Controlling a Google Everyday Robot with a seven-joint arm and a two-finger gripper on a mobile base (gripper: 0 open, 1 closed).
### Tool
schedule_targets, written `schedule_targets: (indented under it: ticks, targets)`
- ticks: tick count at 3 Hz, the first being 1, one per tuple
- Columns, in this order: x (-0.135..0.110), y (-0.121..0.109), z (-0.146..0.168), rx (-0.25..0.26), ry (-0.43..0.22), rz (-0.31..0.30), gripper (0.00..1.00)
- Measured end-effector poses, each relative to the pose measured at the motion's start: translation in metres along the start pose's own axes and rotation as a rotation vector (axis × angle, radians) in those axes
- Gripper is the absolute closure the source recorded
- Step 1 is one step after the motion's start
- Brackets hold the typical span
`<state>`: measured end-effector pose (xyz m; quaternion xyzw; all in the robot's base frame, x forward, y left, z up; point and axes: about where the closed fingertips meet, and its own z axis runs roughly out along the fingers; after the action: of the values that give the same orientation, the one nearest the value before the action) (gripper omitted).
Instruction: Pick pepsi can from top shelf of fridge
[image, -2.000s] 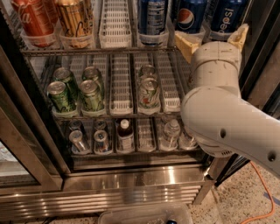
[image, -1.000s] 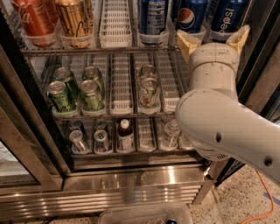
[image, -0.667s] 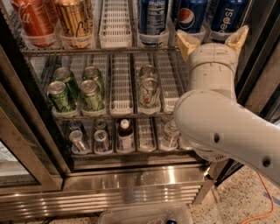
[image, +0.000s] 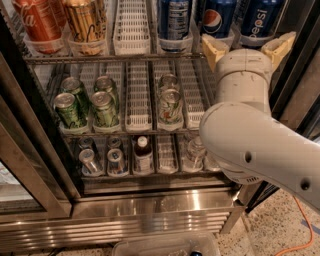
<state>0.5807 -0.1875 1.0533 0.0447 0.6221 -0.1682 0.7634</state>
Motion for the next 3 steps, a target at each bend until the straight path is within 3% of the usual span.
schedule_targets:
  ticks: [2, 3]
  targets:
    - [-0.023, -0.013, -0.009, 0.062, -0.029, 0.041, 0.0]
    - [-0.032, -0.017, -0.015, 0.08, -0.042, 0.062, 0.19]
